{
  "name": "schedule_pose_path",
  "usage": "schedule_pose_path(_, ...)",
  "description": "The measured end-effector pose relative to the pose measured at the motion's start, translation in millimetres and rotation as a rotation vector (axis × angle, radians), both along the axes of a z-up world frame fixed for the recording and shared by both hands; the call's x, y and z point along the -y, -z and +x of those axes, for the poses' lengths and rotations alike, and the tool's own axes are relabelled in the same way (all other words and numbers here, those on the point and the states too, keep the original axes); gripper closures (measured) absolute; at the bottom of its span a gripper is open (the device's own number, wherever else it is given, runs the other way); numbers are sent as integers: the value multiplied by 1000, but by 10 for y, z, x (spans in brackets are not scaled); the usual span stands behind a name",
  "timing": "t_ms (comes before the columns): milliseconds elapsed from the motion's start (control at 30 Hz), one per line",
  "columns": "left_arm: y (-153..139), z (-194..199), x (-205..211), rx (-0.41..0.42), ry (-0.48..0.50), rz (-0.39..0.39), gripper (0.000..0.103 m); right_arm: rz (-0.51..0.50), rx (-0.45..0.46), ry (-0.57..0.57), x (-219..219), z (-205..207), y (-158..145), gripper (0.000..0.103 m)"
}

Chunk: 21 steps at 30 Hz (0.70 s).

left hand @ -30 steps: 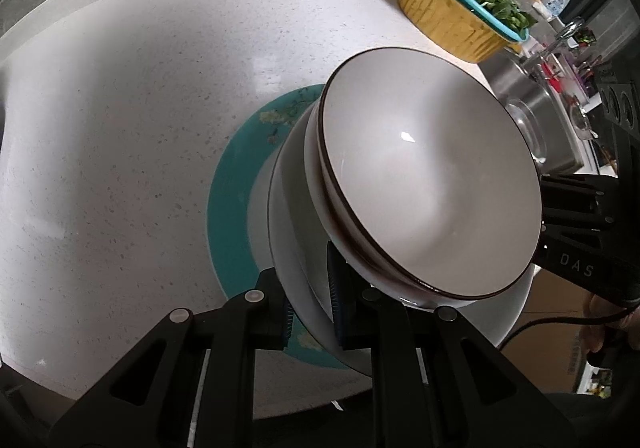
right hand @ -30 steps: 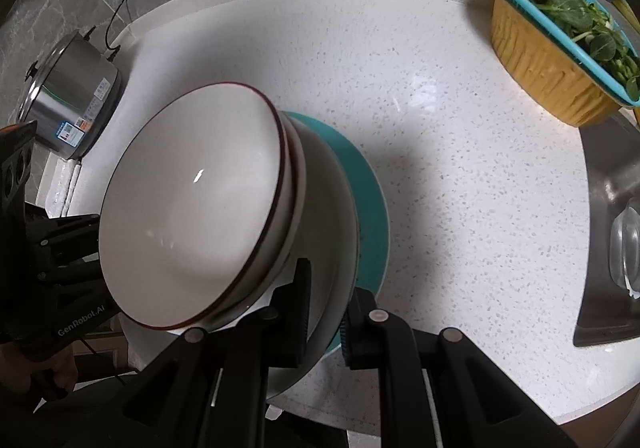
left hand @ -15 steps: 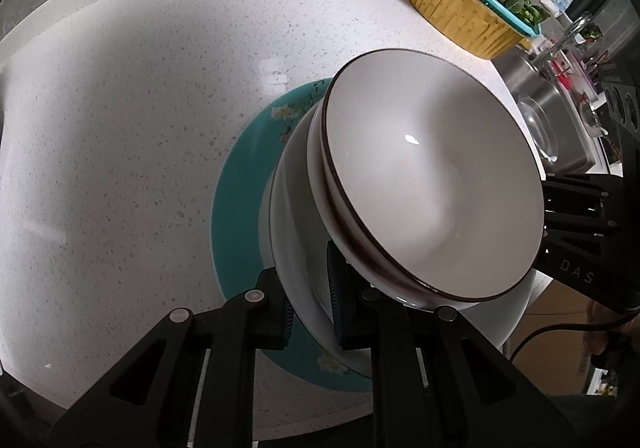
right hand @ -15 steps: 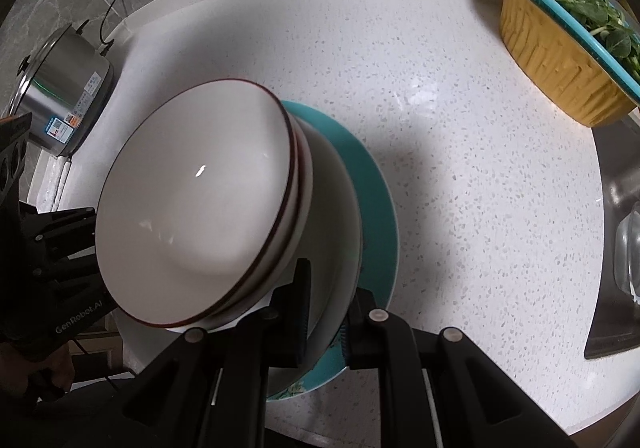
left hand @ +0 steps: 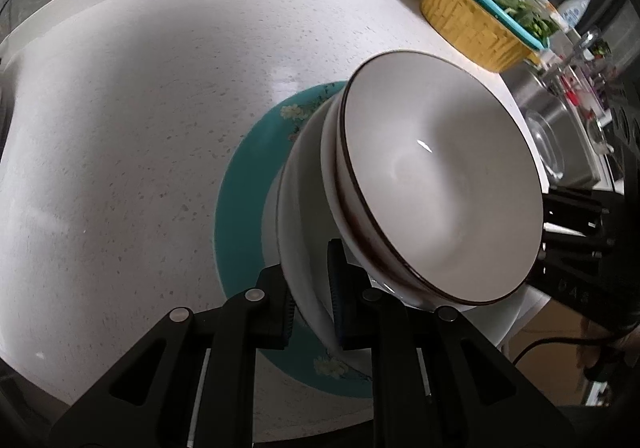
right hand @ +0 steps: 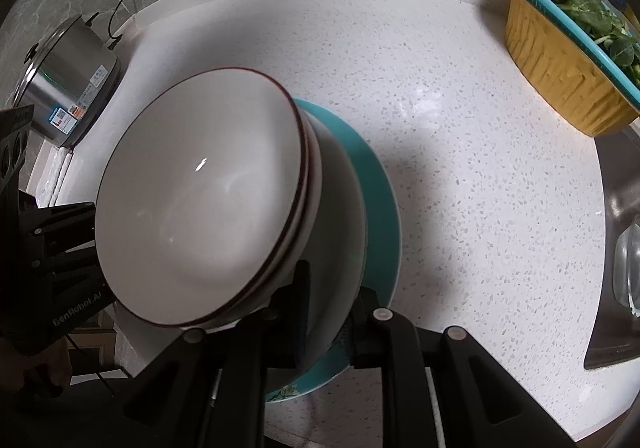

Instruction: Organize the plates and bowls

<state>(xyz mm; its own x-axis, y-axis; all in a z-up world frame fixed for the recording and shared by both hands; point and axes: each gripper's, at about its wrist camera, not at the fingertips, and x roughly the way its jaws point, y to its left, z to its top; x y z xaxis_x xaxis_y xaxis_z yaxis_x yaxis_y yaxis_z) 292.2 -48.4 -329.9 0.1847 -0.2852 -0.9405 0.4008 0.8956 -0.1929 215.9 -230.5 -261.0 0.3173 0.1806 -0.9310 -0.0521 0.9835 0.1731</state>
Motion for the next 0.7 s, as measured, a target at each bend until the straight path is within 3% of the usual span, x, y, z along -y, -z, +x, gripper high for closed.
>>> schedule_pose_path(33, -20, -16, -13, 4, -11, -1, 89, -6, 9, 3, 2, -32, -13, 69)
schedule_pose_path(100, -79, -56, -42, 20, -35, 0, 86, 7, 22, 0, 31, -92, -36, 64)
schedule_pose_path(167, -157, -118, -74, 43, -66, 6, 73, 21, 35, -14, 58, -158, -63, 60)
schedule_pose_path(200, -191, -152, -87, 56, -84, 19, 62, 26, 49, -25, 68, -210, -91, 55)
schedule_pose_path(233, -231, -191, -111, 71, -101, 25, 51, 25, 57, -30, 76, -246, -115, 44)
schedule_pose_path(300, -342, -291, -175, 107, -145, 33, 43, 20, 88, -37, 121, -377, -187, 27)
schedule_pose_path(367, -428, -391, -201, 138, -179, 59, 38, 29, 100, -42, 173, -474, -236, 26)
schedule_pose_path(500, -647, -667, -302, 240, -285, 98, 0, 48, 143, -32, 353, -657, -328, 9)
schedule_pose_path(567, -777, -805, -284, 324, -285, 122, 0, 66, 171, -11, 436, -716, -392, 0)
schedule_pose_path(700, -1084, -1013, -191, 425, -247, 110, 0, 144, 258, 47, 623, -846, -603, 0)
